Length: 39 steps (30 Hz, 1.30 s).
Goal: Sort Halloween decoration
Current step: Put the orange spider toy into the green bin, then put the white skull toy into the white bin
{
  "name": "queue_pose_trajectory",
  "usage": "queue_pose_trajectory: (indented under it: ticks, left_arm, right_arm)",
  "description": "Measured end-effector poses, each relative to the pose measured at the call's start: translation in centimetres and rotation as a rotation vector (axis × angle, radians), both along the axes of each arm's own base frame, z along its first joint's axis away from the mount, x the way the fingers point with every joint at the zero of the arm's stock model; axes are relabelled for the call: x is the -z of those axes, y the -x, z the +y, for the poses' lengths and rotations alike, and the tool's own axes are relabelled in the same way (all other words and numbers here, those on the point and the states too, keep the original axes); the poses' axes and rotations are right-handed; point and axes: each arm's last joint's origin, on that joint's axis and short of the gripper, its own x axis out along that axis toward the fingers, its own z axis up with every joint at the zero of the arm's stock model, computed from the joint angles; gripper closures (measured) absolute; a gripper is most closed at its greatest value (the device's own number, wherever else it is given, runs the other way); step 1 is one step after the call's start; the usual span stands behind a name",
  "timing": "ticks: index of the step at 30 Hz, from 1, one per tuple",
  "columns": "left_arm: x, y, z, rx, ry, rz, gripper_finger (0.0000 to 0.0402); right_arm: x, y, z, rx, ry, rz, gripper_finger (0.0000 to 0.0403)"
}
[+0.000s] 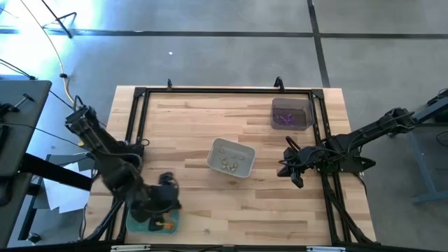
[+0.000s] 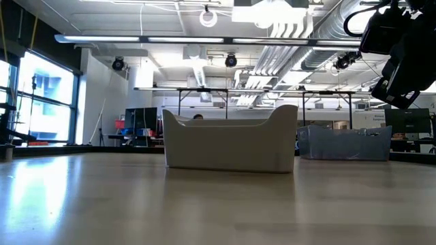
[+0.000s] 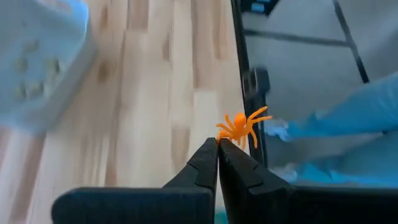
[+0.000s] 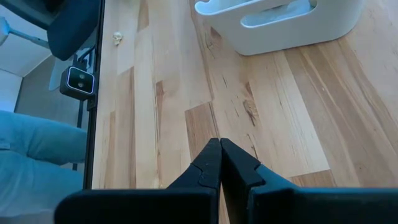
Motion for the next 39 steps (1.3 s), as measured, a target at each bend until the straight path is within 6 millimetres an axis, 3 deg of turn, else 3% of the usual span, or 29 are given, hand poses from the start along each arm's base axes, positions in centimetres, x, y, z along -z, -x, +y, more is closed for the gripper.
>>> queue_pose_trajectory:
  ticks: [9,16,25,39]
  left_arm:
    - [0.5,6.5,-1.0,-0.113,0.07,0.286,0.0401]
    - [1.1,9.7,-1.7,-0.197,0.078,0.426,0.0401]
    - [1.1,10.3,-1.9,-0.285,0.118,0.401,0.0388]
    - [1.1,10.1,-1.8,-0.3,0.126,0.392,0.0282]
  right_arm:
    - [0.0,0.0,0.0,0.0,0.0,0.0,0.0402]
    - [0.0,0.0,0.0,0.0,0.0,0.0,0.0402]
    - [0.0,0.0,0.0,0.001,0.0,0.0,0.0402]
    - [0.0,0.0,0.0,0.0,0.0,0.0,0.0402]
